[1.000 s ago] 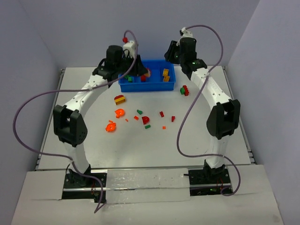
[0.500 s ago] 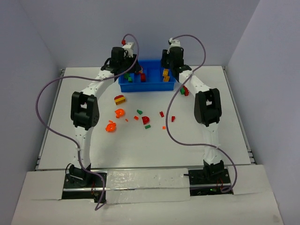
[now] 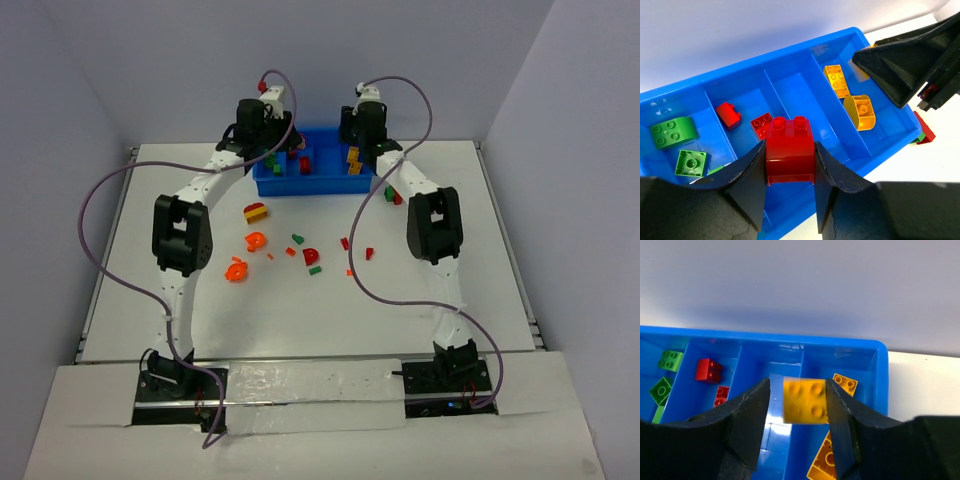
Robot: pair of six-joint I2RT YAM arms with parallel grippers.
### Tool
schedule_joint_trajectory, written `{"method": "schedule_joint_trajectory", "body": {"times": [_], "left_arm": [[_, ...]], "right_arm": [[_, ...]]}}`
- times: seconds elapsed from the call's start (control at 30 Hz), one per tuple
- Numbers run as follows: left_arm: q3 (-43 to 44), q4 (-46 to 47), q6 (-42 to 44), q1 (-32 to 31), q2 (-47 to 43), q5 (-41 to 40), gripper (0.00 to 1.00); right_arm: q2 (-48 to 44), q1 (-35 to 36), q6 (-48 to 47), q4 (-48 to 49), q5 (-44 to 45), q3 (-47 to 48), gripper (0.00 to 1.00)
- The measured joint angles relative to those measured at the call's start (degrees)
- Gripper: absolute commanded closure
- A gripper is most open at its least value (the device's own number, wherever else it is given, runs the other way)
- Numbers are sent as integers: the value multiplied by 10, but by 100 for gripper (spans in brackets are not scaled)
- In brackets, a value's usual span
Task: Sort the legos into containers by color
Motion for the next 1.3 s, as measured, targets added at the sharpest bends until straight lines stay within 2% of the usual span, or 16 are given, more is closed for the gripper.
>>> {"method": "schedule_joint_trajectory", "body": {"times": [0.07, 0.3, 0.53, 0.67, 0.83, 0.97, 1.03, 1.1, 1.2, 1.3], "left_arm": [[0, 1, 0, 1, 0, 0, 96], [0, 4, 1, 6, 0, 0, 96], [14, 7, 3, 8, 14, 0, 93], [35, 21, 8, 6, 38, -4, 89], [40, 49, 20, 0, 64, -17, 83], [46, 72, 30, -10, 89, -29, 72], [50, 80, 32, -14, 101, -34, 57], [58, 84, 35, -16, 113, -40, 49], [72, 89, 42, -17, 128, -50, 30], [80, 91, 50, -17, 130, -60, 23]], "right_arm": [[5, 0, -1, 1, 2, 5, 27], [21, 0, -4, 3, 9, 8, 22], [8, -1, 3, 9, 4, -9, 6], [-47, -1, 6, 5, -4, -68, 0], [-151, -6, 4, 3, -15, -127, 0], [-225, -20, 2, 2, -20, -156, 0], [-249, -34, 1, -9, -23, -169, 0], [-263, -50, -2, -18, -29, -182, 0], [-271, -75, -15, -48, -33, -214, 0], [-273, -97, -40, -89, -34, -253, 3]]}}
